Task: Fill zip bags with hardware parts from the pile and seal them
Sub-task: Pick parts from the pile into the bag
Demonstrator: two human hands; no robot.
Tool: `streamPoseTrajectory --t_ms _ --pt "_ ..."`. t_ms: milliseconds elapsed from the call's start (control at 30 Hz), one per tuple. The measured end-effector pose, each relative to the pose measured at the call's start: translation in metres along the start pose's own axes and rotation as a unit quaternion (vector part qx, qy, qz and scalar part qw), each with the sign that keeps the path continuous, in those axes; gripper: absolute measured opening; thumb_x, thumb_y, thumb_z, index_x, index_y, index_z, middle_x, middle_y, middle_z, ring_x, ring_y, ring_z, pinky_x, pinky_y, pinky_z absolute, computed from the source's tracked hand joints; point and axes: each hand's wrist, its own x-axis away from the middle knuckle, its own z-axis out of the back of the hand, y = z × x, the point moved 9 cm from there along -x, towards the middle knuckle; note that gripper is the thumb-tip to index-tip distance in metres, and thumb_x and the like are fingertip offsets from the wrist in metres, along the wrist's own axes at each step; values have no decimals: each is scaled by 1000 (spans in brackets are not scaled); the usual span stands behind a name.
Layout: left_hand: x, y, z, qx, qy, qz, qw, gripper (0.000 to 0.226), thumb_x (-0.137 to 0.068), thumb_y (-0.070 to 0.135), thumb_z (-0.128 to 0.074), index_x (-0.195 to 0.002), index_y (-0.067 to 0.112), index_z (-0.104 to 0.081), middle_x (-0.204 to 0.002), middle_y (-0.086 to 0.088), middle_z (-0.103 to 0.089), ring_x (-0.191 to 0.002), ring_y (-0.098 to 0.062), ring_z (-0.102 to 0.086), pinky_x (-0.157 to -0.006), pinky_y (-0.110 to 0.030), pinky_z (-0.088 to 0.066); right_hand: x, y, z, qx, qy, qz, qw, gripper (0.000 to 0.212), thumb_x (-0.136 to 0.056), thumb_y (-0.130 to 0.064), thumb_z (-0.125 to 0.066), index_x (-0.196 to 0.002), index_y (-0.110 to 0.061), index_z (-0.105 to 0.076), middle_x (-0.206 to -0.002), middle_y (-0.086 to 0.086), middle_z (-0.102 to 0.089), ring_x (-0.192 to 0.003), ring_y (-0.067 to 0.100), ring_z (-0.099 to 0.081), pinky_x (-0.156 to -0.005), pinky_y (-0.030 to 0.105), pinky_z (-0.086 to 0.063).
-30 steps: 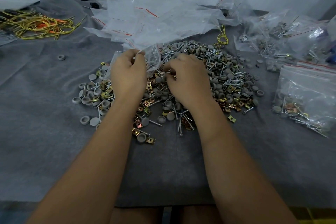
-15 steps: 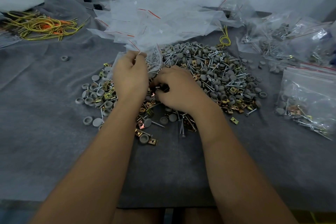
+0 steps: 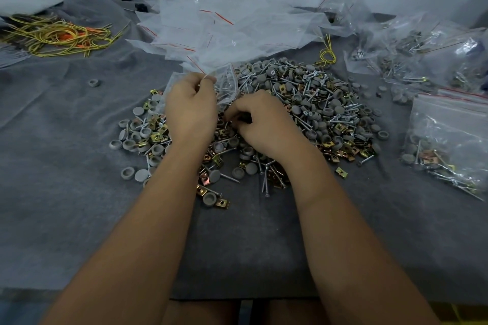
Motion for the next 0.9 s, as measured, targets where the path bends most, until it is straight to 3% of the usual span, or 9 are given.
streamPoseTrajectory --t_ms 167,300,433,533,700,800,900 --pt "0 -1 -2 4 -8 0 1000 21 -91 24 -47 -84 22 -67 -38 9 -41 -38 -5 -33 -51 -30 -26 3 14 22 -97 121 -42 987 22 -86 -1 -65 -94 -18 -76 -88 -7 -69 -81 4 -62 -78 19 -50" --pt "0 -1 -3 -10 -8 -2 1000 21 -91 26 -47 -87 25 -68 -47 7 -45 -42 -8 -37 -51 -28 -31 4 22 32 -174 170 -66 968 23 -86 2 -66 -96 -16 -74 -79 -21 -61 -72 -16 -57 -68 1 -43" --pt "-1 -2 -5 -5 -15 0 1000 20 -91 27 -47 -87 28 -66 -39 11 -44 -39 -5 -35 -50 -28 -29 6 25 38 -209 198 -76 955 30 -84 1 -68 -92 -28 -70 -92 -11 -66 -81 -4 -63 -70 6 -47" --pt "1 0 -8 -2 -34 -12 999 19 -91 27 -46 -88 30 -65 -38 16 -45 -34 -4 -32 -49 -28 -27 4 28 39 -196 211 -81 954 22 -82 -2 -72 -100 -15 -72 -113 0 -60 -86 6 -65 -78 16 -52" --pt "2 5 -15 1 -59 -38 998 18 -92 24 -48 -84 31 -63 -41 11 -43 -39 -4 -32 -51 -28 -29 3 28 41 -192 224 -82 952 15 -80 1 -74 -91 -9 -73 -112 0 -55 -84 9 -65 -80 20 -55" --pt "3 8 -18 3 -70 -51 996 19 -94 18 -49 -91 31 -63 -46 11 -45 -38 -2 -35 -45 -24 -29 5 25 43 -189 230 -68 952 15 -81 1 -72 -89 -11 -73 -109 -1 -55 -83 6 -62 -76 13 -50" --pt "3 10 -20 15 -78 -57 995 18 -95 15 -50 -100 21 -67 -49 10 -44 -38 -1 -36 -40 -19 -28 7 22 44 -171 234 -53 955 15 -82 -1 -72 -90 -14 -74 -110 0 -54 -77 -2 -53 -69 5 -42"
